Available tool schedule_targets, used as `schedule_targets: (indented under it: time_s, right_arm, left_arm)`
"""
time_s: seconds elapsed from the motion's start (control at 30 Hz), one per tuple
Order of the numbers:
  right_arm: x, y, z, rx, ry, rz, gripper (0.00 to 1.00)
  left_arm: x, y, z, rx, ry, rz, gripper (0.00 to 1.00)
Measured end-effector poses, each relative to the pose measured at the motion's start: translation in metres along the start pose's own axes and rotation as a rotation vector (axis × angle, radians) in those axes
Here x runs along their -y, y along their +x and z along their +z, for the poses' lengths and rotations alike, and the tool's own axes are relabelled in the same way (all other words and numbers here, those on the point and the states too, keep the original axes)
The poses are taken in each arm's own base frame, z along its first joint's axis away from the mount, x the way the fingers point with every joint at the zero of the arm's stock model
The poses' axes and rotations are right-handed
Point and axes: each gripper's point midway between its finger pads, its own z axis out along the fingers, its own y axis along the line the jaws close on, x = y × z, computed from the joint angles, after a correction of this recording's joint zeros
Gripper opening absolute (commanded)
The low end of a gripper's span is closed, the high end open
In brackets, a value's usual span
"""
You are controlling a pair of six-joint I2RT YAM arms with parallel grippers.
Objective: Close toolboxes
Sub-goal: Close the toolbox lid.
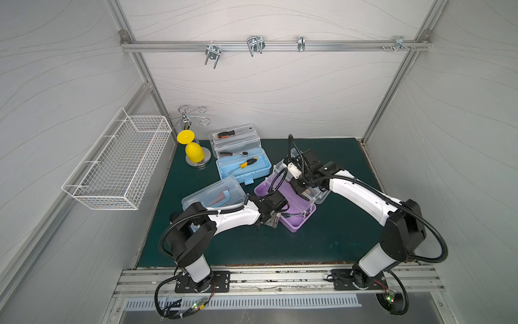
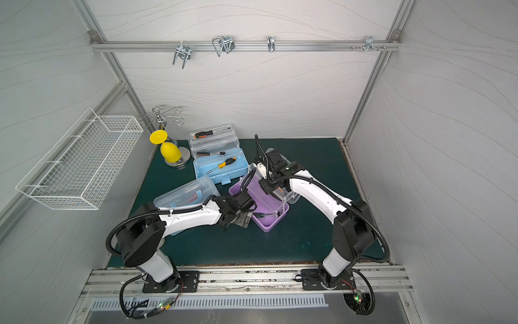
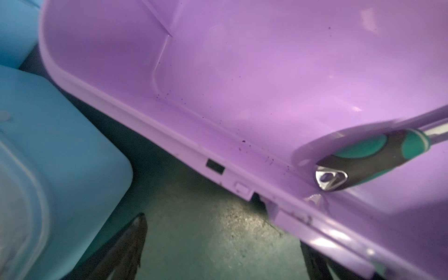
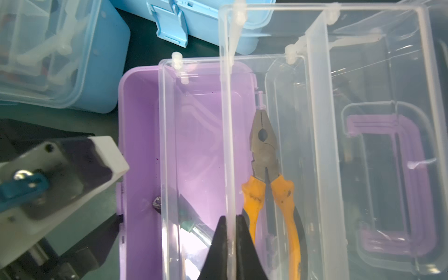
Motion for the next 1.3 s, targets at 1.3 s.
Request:
schedule_targets:
  time_s: [1.3]
  right_arm:
    - [-0.071,0.026,0.022,-0.103,-0.120,0.092,0.35]
  left_arm:
    - [-0.020,-0.013,-0.044,0.198,0.064,-0.131,0.98]
